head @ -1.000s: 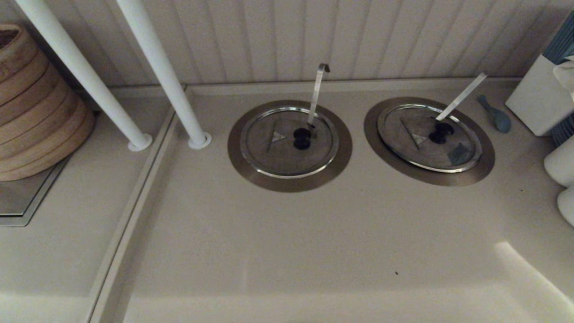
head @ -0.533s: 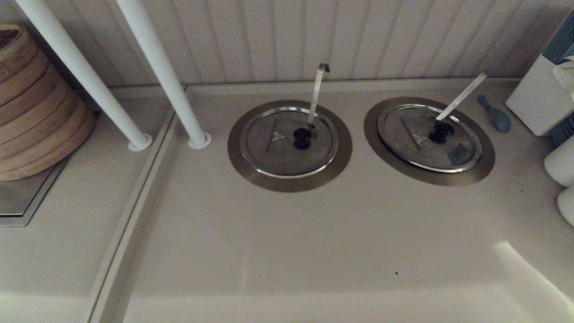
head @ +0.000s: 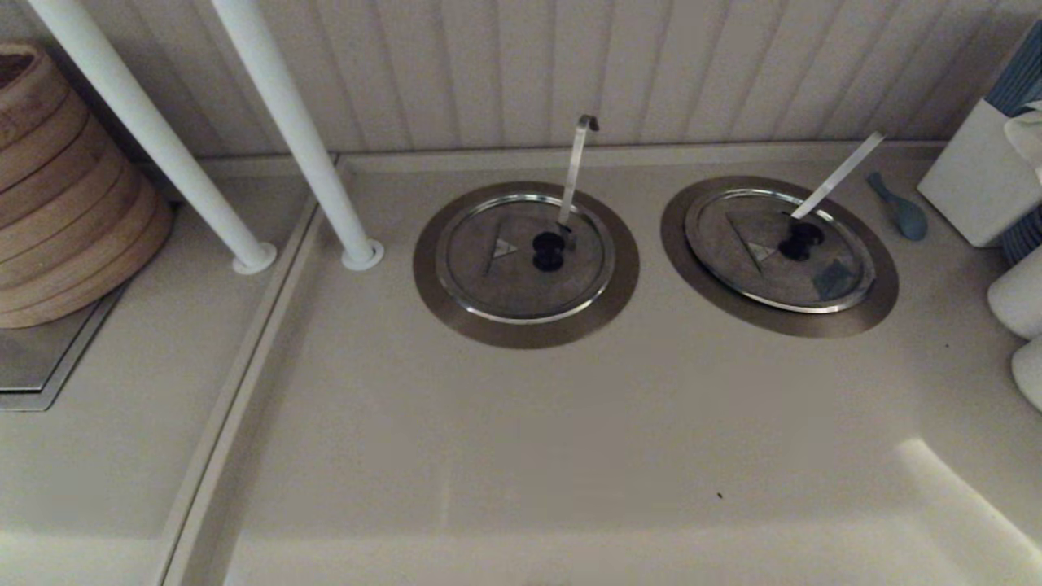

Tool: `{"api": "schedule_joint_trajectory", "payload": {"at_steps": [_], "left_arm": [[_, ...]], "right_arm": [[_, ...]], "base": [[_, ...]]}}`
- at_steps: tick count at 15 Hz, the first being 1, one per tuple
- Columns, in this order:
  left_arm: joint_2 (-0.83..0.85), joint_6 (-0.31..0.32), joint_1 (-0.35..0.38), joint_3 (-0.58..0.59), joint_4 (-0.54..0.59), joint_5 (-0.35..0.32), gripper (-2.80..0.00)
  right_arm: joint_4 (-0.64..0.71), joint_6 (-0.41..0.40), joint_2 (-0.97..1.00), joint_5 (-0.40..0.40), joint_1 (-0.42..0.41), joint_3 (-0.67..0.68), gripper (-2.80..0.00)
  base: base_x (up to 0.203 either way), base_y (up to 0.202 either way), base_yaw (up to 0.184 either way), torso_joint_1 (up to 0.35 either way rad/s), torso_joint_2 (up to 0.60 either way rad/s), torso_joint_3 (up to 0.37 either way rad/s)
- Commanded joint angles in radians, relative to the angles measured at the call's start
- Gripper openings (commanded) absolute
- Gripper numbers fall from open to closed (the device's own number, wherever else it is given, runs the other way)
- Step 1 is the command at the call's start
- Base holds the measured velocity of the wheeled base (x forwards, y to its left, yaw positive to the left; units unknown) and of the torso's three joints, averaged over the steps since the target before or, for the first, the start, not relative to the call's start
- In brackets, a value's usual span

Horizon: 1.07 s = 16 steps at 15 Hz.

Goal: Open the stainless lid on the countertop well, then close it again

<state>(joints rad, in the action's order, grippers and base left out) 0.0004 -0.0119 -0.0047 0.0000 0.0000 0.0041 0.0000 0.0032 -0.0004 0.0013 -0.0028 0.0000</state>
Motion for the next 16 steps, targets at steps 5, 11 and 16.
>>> {"api": "schedule_joint_trajectory", "payload": {"at_steps": [5,11,16], "left_arm": [[0.001,0.000,0.000,0.000,0.000,0.001,-2.80],[0.001,0.000,0.000,0.000,0.000,0.001,-2.80],[0.001,0.000,0.000,0.000,0.000,0.001,-2.80]], "right_arm": [[0.000,-0.005,0.002,0.002,0.000,0.000,-2.80],[0.000,-0.005,0.002,0.000,0.000,0.000,-2.80],[0.000,-0.002,0.002,0.000,0.000,-0.001,-2.80]], "base": [[0.000,0.000,0.000,0.000,0.00,0.000],[0.000,0.000,0.000,0.000,0.00,0.000],[0.000,0.000,0.000,0.000,0.00,0.000]]}}
